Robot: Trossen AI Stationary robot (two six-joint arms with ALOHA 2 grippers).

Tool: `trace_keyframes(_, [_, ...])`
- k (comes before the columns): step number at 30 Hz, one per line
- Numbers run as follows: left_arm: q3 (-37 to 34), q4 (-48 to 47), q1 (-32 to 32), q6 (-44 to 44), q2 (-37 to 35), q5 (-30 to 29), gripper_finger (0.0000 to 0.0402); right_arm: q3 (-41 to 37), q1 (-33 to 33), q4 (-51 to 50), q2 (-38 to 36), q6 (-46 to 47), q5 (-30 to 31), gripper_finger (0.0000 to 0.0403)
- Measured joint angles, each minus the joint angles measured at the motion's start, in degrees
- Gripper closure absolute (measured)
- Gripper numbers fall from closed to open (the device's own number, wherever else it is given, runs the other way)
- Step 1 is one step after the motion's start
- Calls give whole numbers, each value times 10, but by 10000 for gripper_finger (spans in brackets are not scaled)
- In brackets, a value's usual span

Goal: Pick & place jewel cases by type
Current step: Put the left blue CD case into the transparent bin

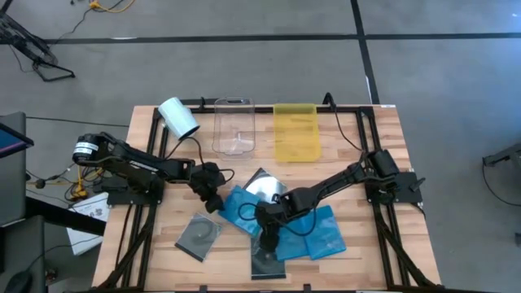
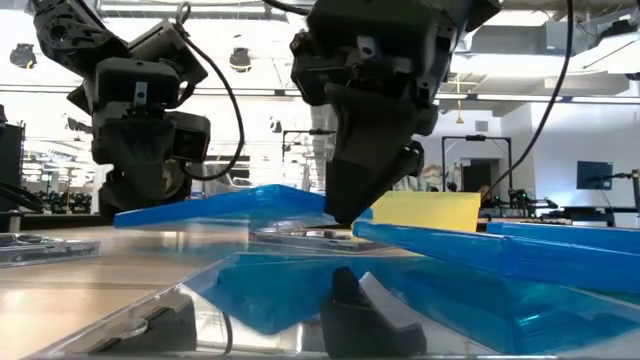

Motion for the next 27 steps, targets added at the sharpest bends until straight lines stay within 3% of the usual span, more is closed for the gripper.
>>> trace_keyframes(27, [0,70,0,-49,0,17,241,-25,17,1,1,22,18,295])
